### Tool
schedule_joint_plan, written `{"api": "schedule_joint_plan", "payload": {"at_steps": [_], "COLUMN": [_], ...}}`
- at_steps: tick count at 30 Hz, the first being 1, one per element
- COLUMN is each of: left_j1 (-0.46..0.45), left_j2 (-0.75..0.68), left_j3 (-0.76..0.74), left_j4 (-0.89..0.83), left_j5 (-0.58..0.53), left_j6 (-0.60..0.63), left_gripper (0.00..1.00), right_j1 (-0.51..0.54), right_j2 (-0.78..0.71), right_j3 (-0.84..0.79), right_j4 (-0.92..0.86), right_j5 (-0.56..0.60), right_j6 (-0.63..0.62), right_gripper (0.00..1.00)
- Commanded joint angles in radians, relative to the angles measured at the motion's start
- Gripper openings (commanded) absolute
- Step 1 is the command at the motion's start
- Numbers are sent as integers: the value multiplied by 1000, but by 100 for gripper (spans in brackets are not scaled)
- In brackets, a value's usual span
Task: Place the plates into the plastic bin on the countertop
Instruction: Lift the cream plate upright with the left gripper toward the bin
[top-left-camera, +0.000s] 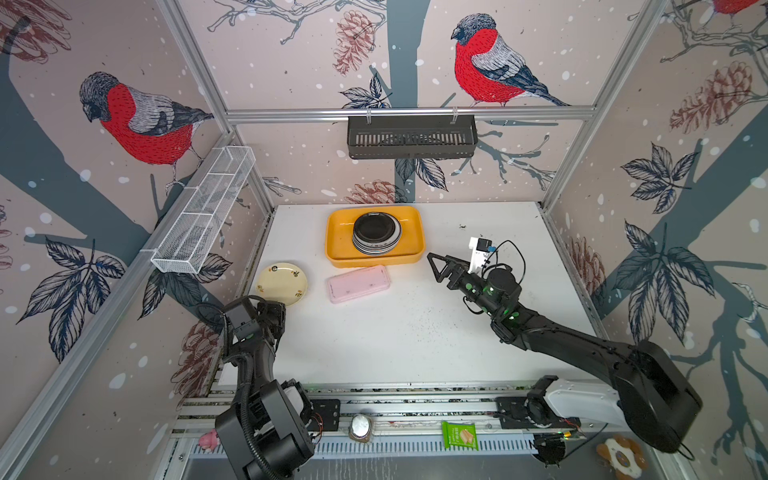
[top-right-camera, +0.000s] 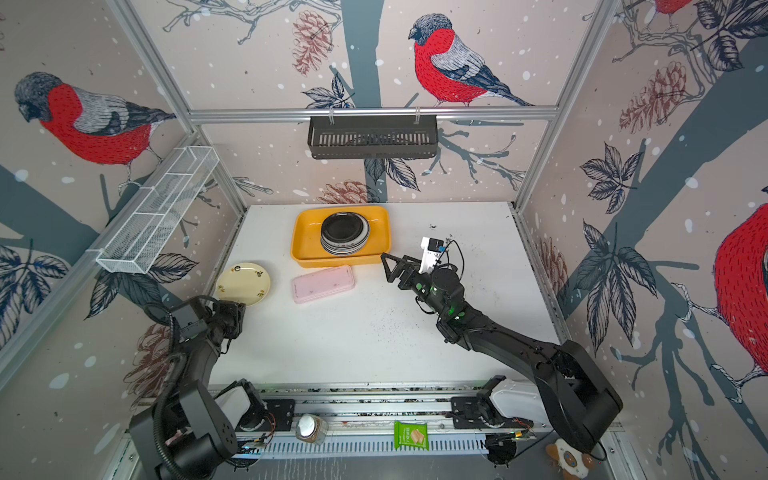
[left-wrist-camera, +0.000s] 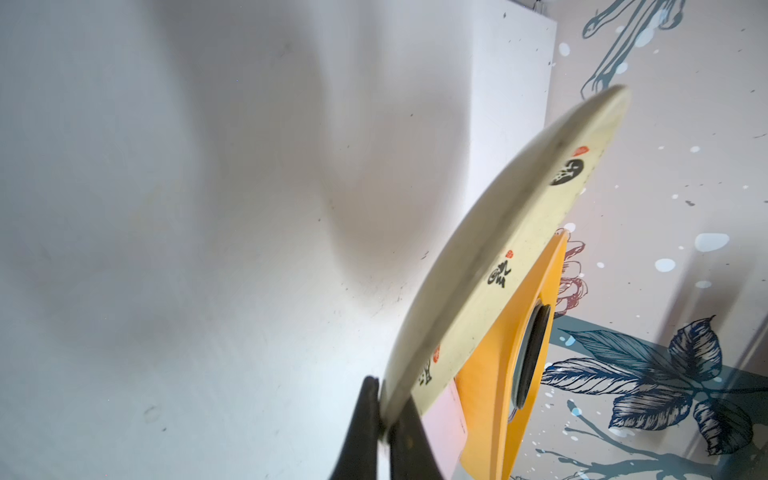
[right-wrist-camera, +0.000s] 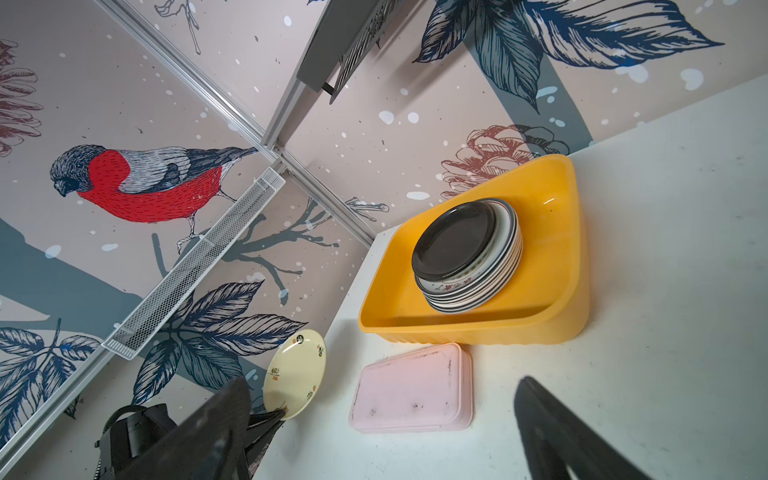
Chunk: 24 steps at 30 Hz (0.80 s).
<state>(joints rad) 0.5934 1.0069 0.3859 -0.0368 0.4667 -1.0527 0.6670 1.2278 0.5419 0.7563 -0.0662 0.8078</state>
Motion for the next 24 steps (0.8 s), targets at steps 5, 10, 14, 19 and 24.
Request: {"api": "schedule_joint_plan", "payload": {"at_steps": [5,10,14,19,24], "left_j1": [4,3,0,-45,-108], "left_j2": [-19,-21,-15,19,68], "left_j3": [34,67,118,175,221], "left_j4": [31,38,31,37,96], "left_j5": [69,111,127,166,192], "left_j6": [-5,14,53,91,97], "left_gripper": [1,1,1,1,1], "right_j1": [12,15,15,20,32], "right_j2": [-2,12,47,63,44], "right_j3": [25,40,74,120,129], "right_j4": [-13,-24,-39,-83,-110], "right_j5": [18,22,0,-6,26], "right_j6": [-26,-29,-41,-59,-67], "right_gripper": [100,100,100,100,100]}}
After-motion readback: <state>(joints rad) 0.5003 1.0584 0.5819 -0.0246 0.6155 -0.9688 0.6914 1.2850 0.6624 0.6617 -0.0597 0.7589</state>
